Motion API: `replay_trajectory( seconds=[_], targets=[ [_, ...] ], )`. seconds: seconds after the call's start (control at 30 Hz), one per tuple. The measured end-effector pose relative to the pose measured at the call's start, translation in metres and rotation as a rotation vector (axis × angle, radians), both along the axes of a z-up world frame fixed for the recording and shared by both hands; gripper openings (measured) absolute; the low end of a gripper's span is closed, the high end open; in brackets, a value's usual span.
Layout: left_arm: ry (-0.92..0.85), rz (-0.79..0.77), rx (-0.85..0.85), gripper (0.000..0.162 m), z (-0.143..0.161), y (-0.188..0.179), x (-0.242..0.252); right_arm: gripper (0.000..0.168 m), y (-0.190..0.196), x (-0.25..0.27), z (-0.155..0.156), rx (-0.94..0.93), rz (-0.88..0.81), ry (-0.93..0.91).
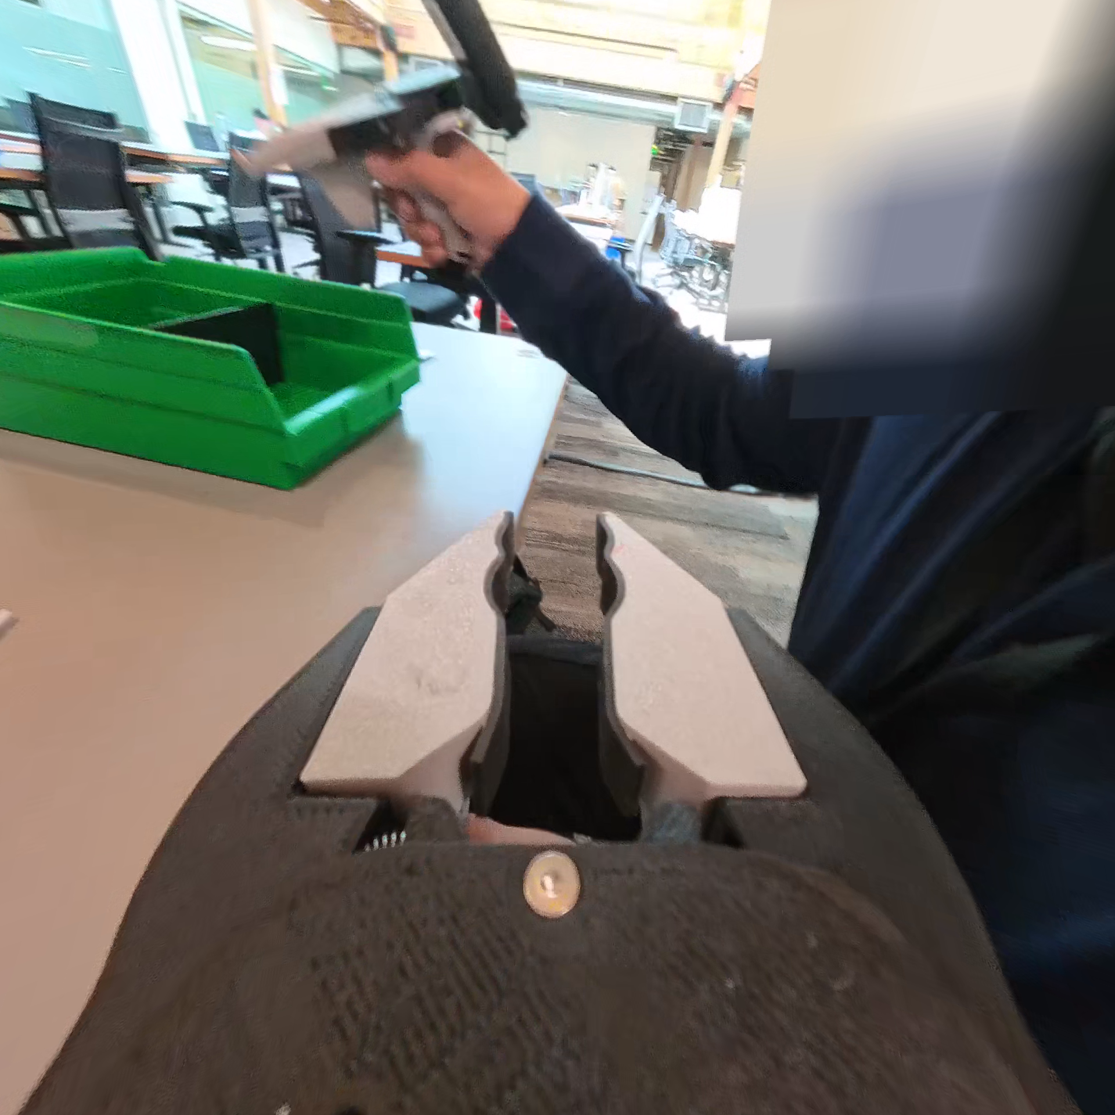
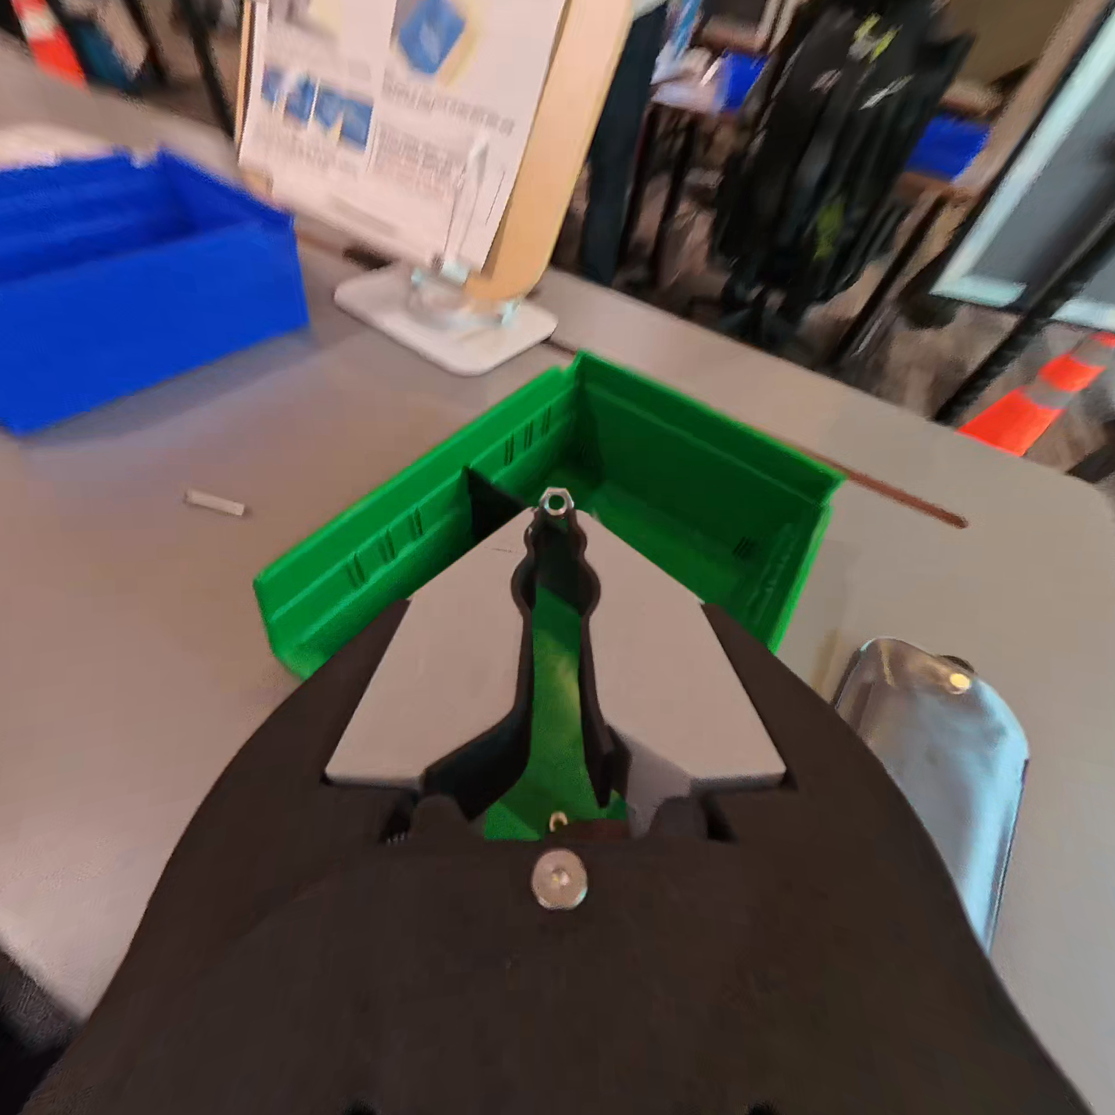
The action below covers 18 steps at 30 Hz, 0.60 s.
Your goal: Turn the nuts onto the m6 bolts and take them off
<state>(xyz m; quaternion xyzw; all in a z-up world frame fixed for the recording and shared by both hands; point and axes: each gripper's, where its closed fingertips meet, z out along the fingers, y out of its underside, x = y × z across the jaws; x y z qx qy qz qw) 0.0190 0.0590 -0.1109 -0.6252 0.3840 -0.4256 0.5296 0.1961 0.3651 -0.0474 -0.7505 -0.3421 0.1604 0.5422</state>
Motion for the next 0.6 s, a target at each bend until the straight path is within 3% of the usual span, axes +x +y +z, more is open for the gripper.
replay_trajectory(
  seconds=[0.1,0.2,0.37,0.6],
  targets=[
    [-0.029,0.040,0.019,0.025,0.026,0.040,-0.004,0.005,0.000,0.001,-0.024,-0.103,0.050,-0.148],
    [0.024,0.112,0.049,0.025,0.033,0.088,-0.009,0.005,-0.004,0.000,-0.038,-0.189,0.112,-0.220],
    [0.098,0.188,-0.019,0.027,0.022,0.157,-0.018,0.005,-0.007,0.003,-0.065,-0.355,0.208,-0.347],
    [0.166,0.204,-0.044,0.028,-0.002,0.199,-0.026,0.004,-0.007,0.003,-0.099,-0.480,0.318,-0.575]
  ],
)
